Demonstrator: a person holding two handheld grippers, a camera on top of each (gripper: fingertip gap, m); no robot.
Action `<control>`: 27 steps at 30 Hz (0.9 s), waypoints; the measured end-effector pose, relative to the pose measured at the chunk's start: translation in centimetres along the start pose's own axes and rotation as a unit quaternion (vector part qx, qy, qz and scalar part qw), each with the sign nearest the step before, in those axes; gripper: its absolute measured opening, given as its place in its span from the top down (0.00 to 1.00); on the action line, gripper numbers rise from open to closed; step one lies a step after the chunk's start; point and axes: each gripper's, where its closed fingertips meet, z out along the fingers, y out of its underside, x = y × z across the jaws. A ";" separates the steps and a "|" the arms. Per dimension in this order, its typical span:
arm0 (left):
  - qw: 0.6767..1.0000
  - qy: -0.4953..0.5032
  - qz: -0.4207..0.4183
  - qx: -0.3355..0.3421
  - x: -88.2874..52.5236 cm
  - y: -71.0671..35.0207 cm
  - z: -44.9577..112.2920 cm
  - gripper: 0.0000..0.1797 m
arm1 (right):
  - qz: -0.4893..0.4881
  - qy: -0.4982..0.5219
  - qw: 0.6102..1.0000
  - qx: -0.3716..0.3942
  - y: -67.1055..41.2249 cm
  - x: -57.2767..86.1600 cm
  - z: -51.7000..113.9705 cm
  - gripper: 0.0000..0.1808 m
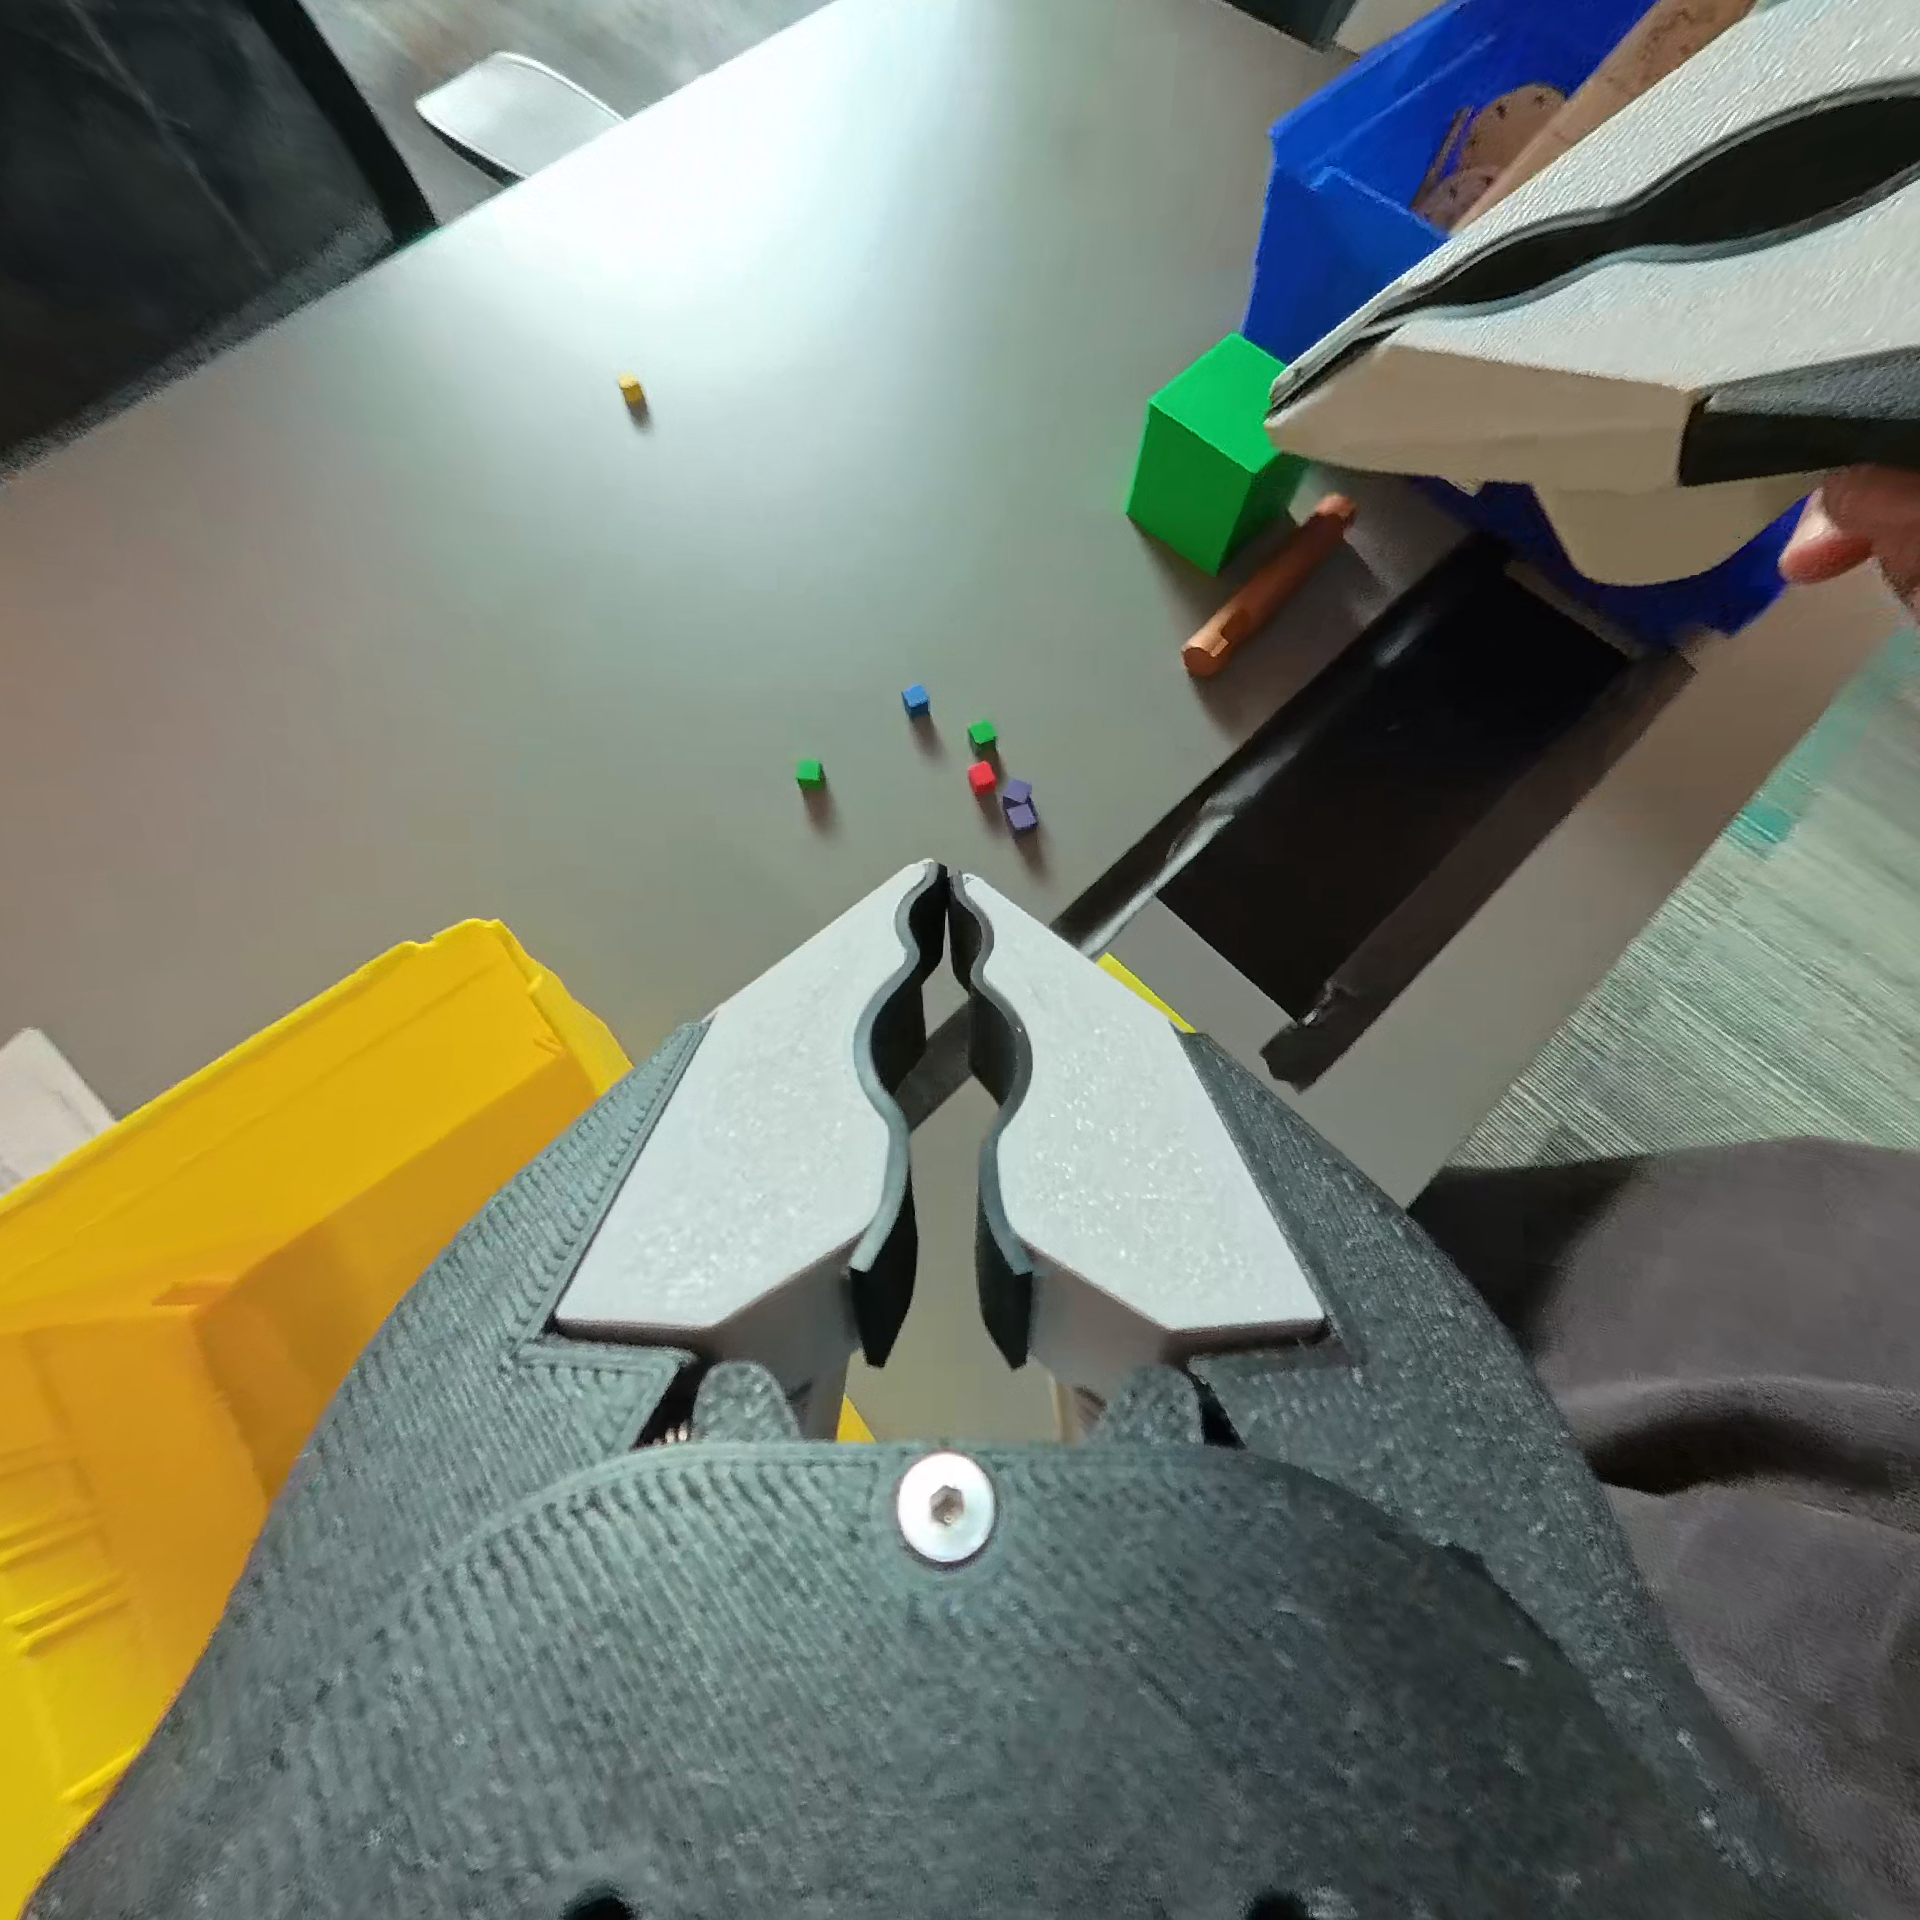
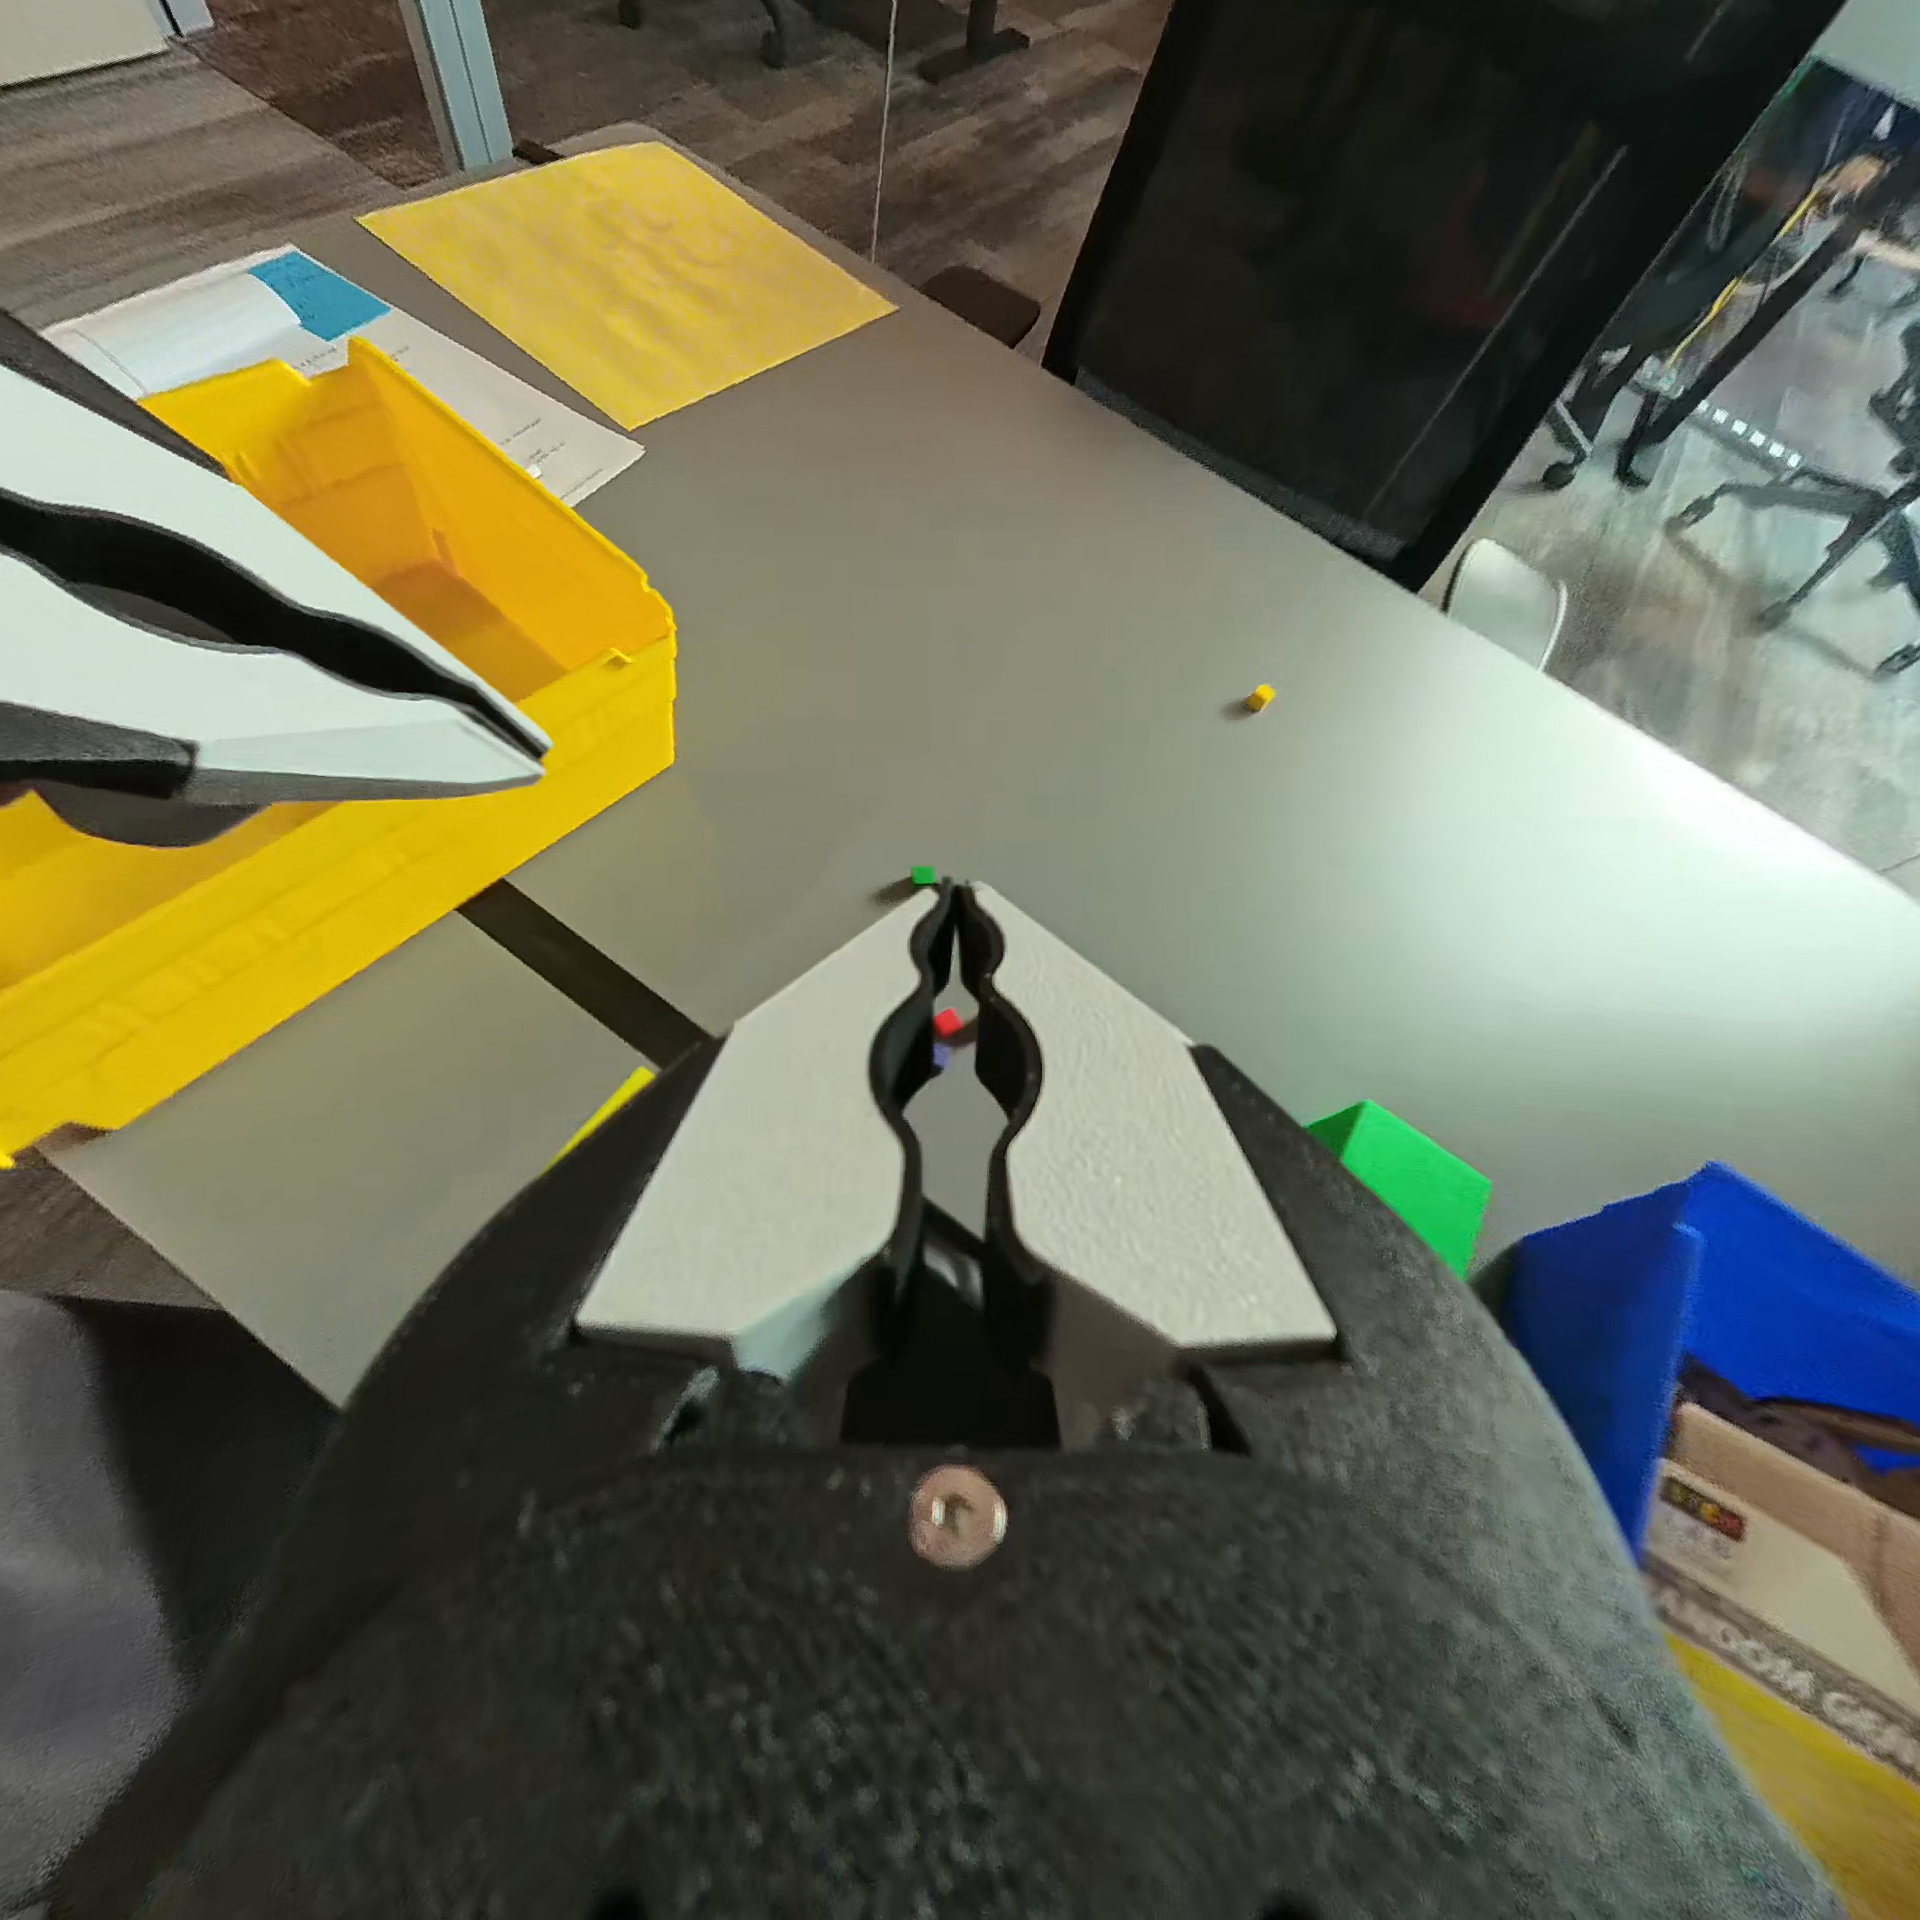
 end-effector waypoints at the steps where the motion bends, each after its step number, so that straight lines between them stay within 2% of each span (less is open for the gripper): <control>1: 1.000 -0.014 -0.002 0.002 0.1 -0.4 0.2 1.00 | -0.013 0.000 1.000 0.005 -0.1 0.6 -0.2 1.00; 6: 0.996 -0.075 -0.050 0.014 1.6 -2.5 0.9 1.00 | -0.016 -0.029 0.999 0.015 1.2 2.4 -2.0 1.00; 8: 0.993 -0.111 -0.035 0.016 2.0 -3.0 0.9 1.00 | -0.018 -0.027 0.999 0.015 2.2 3.4 -2.6 1.00; 11: 0.987 -0.163 -0.010 -0.004 2.4 -2.7 0.9 1.00 | -0.003 -0.039 0.999 0.016 3.3 4.3 -3.0 1.00; 22: 0.967 -0.244 -0.050 -0.044 3.6 -1.0 -0.8 1.00 | -0.037 -0.049 0.997 0.052 3.6 4.5 -3.2 1.00; 27: 0.969 -0.230 -0.075 -0.042 3.4 -1.4 -0.1 1.00 | -0.060 -0.075 0.993 0.064 3.2 4.0 -2.7 0.89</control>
